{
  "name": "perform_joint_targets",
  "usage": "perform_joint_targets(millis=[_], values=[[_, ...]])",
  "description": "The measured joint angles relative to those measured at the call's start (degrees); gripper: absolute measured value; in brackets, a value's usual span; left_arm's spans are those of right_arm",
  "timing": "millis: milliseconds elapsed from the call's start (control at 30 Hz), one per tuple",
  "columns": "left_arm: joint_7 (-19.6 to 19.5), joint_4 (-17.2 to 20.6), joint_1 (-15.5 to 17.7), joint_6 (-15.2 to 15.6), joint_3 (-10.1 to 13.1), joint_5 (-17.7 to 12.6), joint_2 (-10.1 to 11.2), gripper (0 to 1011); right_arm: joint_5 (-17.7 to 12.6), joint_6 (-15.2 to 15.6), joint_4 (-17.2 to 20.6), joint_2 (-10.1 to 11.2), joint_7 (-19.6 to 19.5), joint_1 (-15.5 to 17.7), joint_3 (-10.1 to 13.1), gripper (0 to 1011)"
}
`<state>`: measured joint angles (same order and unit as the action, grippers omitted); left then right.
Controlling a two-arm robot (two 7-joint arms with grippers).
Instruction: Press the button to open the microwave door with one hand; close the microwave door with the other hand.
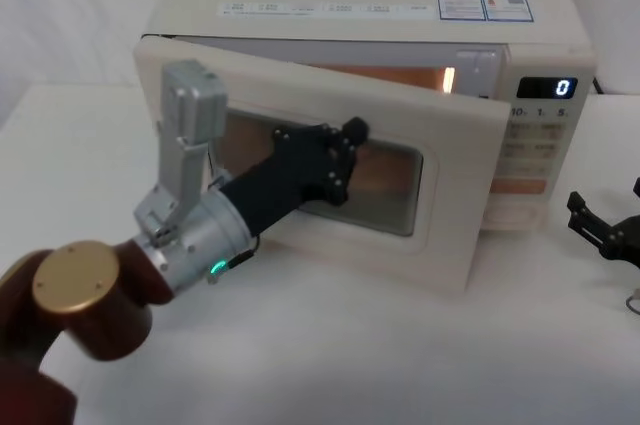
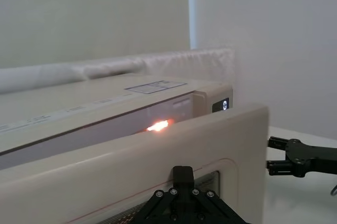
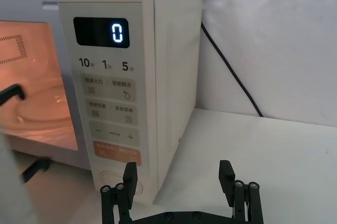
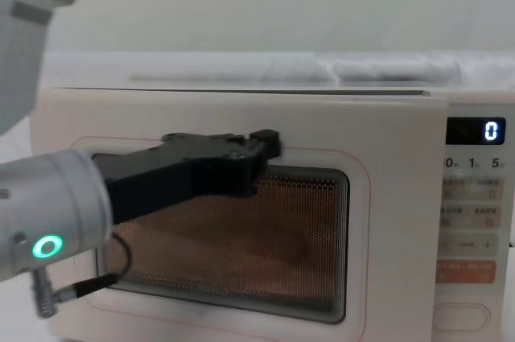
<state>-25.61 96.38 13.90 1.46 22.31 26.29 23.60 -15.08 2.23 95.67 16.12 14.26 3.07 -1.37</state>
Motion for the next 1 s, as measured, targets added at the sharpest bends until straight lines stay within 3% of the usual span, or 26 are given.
perform_joint_targets(millis=[167, 500, 1000], values=[[-0.81, -2.78, 3.14, 0.35, 1.91, -0.51, -1.08, 0, 0.0, 0.0, 0.0, 0.0, 0.0, 0.0, 0.0, 1002], [-0.14, -6.12, 7.1, 0.71, 3.55, -1.55, -3.11, 0, 0.0, 0.0, 0.0, 0.0, 0.0, 0.0, 0.0, 1002], [0.7, -9.29, 9.72, 1.26, 4.42, -2.51, -4.93, 0, 0.0, 0.0, 0.0, 0.0, 0.0, 0.0, 0.0, 1002]])
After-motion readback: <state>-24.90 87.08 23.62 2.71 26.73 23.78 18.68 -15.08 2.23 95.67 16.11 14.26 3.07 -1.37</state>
